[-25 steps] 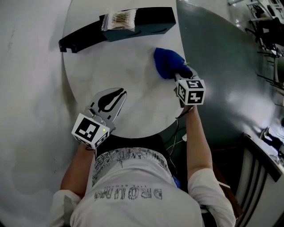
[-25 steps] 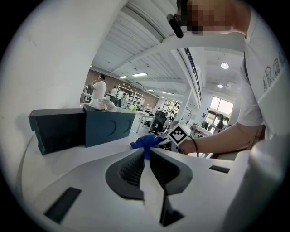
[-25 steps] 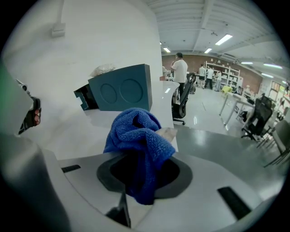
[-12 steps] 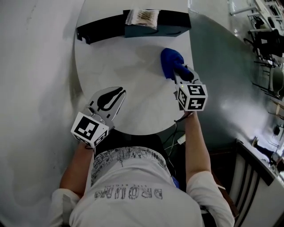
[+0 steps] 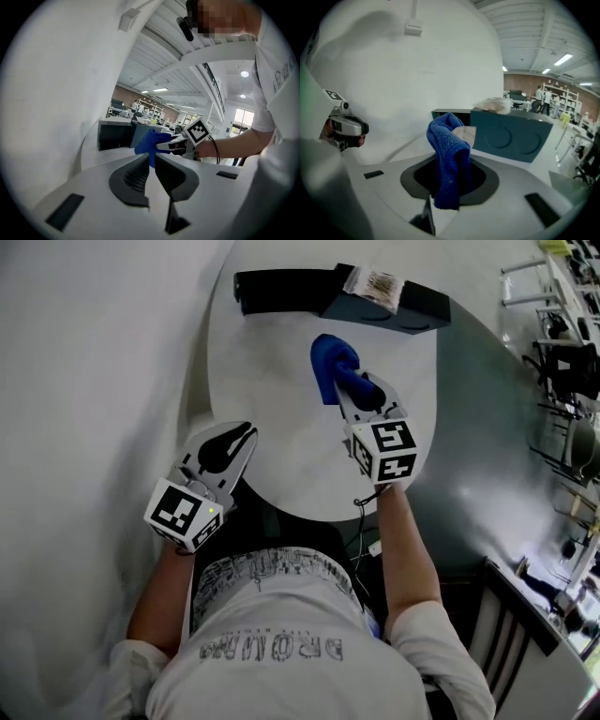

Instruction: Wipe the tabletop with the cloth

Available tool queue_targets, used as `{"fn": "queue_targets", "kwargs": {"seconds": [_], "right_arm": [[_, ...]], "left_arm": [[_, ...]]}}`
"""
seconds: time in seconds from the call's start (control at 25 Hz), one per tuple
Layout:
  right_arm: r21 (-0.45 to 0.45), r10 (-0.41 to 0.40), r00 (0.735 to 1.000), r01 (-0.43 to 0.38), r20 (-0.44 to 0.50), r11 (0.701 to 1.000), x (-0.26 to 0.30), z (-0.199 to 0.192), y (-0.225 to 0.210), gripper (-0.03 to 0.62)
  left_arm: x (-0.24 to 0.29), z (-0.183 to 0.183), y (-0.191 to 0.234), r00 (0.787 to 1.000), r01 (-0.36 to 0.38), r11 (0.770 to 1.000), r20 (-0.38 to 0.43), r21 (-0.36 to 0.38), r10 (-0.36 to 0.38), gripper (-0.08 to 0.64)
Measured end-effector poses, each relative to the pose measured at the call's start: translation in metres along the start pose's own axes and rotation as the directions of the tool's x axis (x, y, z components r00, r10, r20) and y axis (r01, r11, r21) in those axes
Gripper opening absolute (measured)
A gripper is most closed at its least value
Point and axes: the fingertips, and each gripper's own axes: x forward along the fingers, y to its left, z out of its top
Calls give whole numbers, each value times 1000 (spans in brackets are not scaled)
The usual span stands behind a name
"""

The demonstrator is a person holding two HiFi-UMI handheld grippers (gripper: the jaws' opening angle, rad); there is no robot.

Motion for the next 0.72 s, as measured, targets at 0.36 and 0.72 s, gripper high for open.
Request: {"fn": "queue_targets", "kwargs": {"seconds": [0.36, 0.72], "right_arm": [[-65, 166, 986, -168, -31, 984, 40, 5, 102, 103], [-79, 223, 964, -235, -142, 969, 77, -36, 143, 103]], "left_arm": [[-53, -11, 28, 995, -98, 994, 11, -41, 99, 54], [-79, -23, 40, 990, -137, 989, 9, -60, 138, 54]]}}
